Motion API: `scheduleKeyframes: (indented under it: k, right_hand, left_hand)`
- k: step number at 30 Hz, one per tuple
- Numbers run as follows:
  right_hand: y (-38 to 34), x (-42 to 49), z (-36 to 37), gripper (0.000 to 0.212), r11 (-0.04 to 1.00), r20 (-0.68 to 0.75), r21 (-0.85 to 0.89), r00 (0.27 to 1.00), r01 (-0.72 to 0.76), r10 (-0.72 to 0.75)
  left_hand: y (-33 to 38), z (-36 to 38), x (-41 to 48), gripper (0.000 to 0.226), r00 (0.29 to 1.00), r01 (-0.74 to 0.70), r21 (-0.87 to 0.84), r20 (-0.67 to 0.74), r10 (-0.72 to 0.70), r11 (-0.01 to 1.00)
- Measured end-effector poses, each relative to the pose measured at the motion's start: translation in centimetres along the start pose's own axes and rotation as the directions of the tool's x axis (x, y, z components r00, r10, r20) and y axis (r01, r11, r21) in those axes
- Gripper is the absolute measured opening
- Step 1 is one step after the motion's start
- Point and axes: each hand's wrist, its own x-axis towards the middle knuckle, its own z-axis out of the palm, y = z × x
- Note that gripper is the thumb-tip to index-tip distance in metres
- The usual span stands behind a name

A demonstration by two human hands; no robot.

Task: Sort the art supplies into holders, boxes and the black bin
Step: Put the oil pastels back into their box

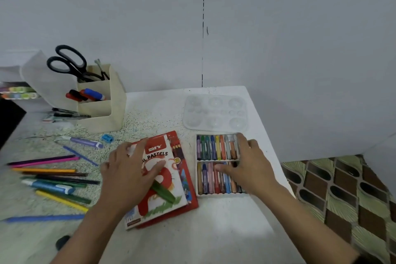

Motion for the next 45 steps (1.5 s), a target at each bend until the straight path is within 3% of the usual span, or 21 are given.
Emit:
scheduleKeyframes:
  k: [2, 5, 9, 15, 19, 26, 32, 36, 41, 43, 45]
  right_hand:
    - [-0.5, 1.0, -0.2, 0.099, 0.998, 0.059, 0.008, 0.996, -0.066, 0.065]
    - [-0.8, 1.8, -0.5, 0.105, 0.992, 0.12, 0.057, 0.988, -0.109, 0.102]
    - [-1.1, 1.4, -0.9, 0.09, 0.967, 0.143, 0.242, 0.988, -0.084, 0.05]
    - [-1.0, 0.8, -1.6, 0.081, 0.903, 0.209, 0.421, 0.978, -0.086, -0.004]
    - [-0.8, 0.7, -2.0, 0.081, 0.763, 0.297, 0.618, 0.955, -0.191, -0.001]
    - [-2.0, 1.2, -1.2, 0.074, 0.483, 0.366, 0.811, 0.931, -0.329, 0.019]
    - [-4.2, 1.9, -1.1, 0.069, 0.262, 0.338, 0.904, 0.94, -0.338, 0.047]
    - [-5.1, 2.5, -1.0, 0.07, 0.166, 0.272, 0.944, 0.957, -0.286, 0.104]
    - [-5.6, 3.0, -0.3, 0.076, 0.115, 0.221, 0.963, 0.961, -0.242, 0.167]
    - [-5.7, 3.0, 0.2, 0.078, 0.116, 0.22, 0.963, 0.959, -0.243, 0.178]
    - [-5.9, 3.0, 0.6, 0.078, 0.116, 0.222, 0.963, 0.958, -0.245, 0.181]
  left_hand:
    - [-0.5, -0.1, -0.4, 0.098, 0.994, 0.018, 0.06, 0.107, -0.024, 0.998]
    - [-0.1, 0.0, -1.1, 0.109, 0.99, -0.032, -0.005, 0.138, 0.032, 0.999]
    - [-1.2, -1.2, 0.2, 0.123, 0.993, 0.02, -0.2, 0.122, 0.005, 0.98]
    - [-3.2, -3.7, 2.6, 0.141, 0.955, 0.078, -0.207, 0.297, -0.014, 0.975]
    - [-3.9, -4.4, 2.9, 0.131, 0.953, 0.122, -0.316, 0.301, -0.023, 0.941]
    - [-4.4, -5.5, 3.5, 0.05, 0.971, 0.168, -0.622, 0.237, -0.02, 0.765]
    - [-4.7, -6.8, 4.0, 0.044, 0.916, 0.148, -0.727, 0.356, 0.184, 0.671]
    - [-4.0, -6.9, 4.3, 0.026, 0.908, 0.022, -0.631, 0.338, 0.249, 0.776]
    - [-3.7, -5.7, 4.8, 0.055, 0.831, -0.167, -0.421, 0.427, 0.357, 0.892]
    - [-3.5, -4.9, 4.9, 0.052, 0.82, -0.349, -0.239, 0.389, 0.419, 0.906]
    - [-3.3, -4.1, 4.7, 0.048, 0.799, -0.446, -0.175, 0.364, 0.478, 0.878]
